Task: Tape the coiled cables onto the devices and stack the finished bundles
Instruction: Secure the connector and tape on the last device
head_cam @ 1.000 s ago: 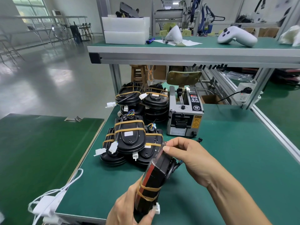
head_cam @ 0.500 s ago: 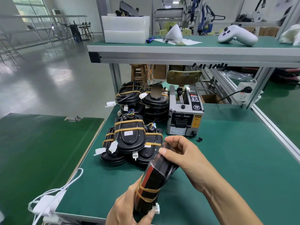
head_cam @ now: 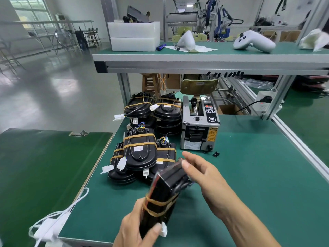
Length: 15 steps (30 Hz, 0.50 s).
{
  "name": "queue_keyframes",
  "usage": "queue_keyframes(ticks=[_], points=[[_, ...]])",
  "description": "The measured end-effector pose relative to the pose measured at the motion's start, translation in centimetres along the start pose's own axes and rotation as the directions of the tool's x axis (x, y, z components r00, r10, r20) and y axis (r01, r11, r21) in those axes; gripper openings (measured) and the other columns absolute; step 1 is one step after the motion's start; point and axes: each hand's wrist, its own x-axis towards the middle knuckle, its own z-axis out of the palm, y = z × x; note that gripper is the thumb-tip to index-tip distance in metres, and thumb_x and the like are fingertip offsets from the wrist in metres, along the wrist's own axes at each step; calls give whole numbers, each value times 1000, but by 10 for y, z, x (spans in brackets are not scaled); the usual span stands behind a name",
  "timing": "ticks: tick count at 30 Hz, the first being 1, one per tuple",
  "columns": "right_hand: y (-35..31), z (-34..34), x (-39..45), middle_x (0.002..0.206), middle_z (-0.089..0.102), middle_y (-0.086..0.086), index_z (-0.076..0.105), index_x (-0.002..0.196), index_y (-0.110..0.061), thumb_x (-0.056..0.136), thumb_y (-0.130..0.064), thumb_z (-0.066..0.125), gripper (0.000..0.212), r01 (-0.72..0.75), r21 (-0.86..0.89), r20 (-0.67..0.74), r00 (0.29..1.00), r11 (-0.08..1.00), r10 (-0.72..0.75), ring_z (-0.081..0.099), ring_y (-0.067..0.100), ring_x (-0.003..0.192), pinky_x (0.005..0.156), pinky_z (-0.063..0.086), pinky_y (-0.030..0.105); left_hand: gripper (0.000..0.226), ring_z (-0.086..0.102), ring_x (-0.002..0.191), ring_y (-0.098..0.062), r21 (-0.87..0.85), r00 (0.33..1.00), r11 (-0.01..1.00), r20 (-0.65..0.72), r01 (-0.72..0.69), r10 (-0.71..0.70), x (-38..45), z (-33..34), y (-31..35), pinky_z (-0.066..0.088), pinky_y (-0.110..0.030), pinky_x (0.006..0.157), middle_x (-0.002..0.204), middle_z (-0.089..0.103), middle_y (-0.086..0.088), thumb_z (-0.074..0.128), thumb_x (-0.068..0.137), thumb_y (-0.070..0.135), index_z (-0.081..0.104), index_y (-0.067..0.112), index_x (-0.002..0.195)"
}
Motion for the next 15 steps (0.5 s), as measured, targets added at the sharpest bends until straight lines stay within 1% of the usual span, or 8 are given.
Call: queue_keyframes(ticks=[2, 4, 5, 6, 8, 11, 13, 15], points=[[7, -1, 1, 122, 74, -20, 71, 126, -34, 79, -64, 69, 56, -43, 39, -21, 999, 998, 44, 64, -2, 118, 95, 44, 26, 49, 72, 74, 2, -95, 999, 995, -38, -8, 5, 7, -7, 1, 50, -5, 70, 85, 78, 18, 61, 88, 57, 52, 48, 136], [16, -1, 0, 116, 75, -21, 76, 117, -38, 78, -69, 71, 50, -85, 40, -72, 994, 996, 87, 66, -6, 107, 92, 44, 28, 45, 74, 83, -4, -185, 993, 981, -83, 66, -83, 12, -11, 2, 50, -10, 74, 93, 79, 11, 53, 87, 66, 52, 58, 131], [21, -2, -1, 113, 77, -18, 78, 113, -39, 80, -70, 72, 45, -105, 42, -102, 989, 994, 109, 68, -3, 103, 90, 45, 29, 40, 74, 86, -4, -223, 989, 969, -82, 105, -126, 14, -11, 2, 49, -11, 75, 96, 80, 9, 51, 88, 67, 55, 61, 128], [27, -2, -3, 111, 78, -15, 79, 110, -36, 87, -66, 68, 40, -126, 52, -127, 983, 991, 132, 69, 2, 103, 90, 45, 31, 35, 73, 87, -2, -252, 984, 957, -67, 146, -168, 15, -11, 3, 48, -11, 75, 97, 79, 5, 48, 92, 66, 58, 61, 124], [40, -4, -7, 111, 79, -10, 78, 112, -29, 100, -48, 59, 29, -148, 71, -163, 974, 986, 158, 71, 11, 108, 92, 47, 33, 31, 71, 85, 3, -278, 971, 935, -21, 222, -237, 20, -12, 6, 46, -8, 73, 97, 79, 2, 41, 97, 63, 64, 59, 118], [55, -8, -20, 107, 80, -12, 77, 112, -25, 102, -23, 65, 16, -103, 19, -244, 964, 995, 104, 72, 6, 104, 92, 52, 25, 35, 70, 92, 3, -280, 959, 919, 23, 279, -284, 23, -10, 13, 43, -5, 74, 101, 79, 7, 41, 108, 67, 70, 49, 118], [60, -10, -30, 98, 81, -9, 78, 108, -21, 99, -17, 68, 14, -91, -12, -290, 953, 996, 84, 72, 2, 92, 82, 53, 19, 40, 70, 95, 3, -246, 955, 923, 45, 295, -293, 23, -10, 15, 43, -5, 76, 101, 79, 8, 43, 108, 64, 73, 39, 117], [64, -13, -41, 83, 79, -7, 78, 101, -18, 97, -17, 71, 9, -111, -61, -332, 940, 992, 85, 69, 1, 74, 72, 53, 19, 37, 70, 91, 3, -245, 938, 906, 69, 345, -339, 30, -11, 12, 46, -12, 80, 97, 79, 7, 51, 106, 58, 77, 33, 108]])
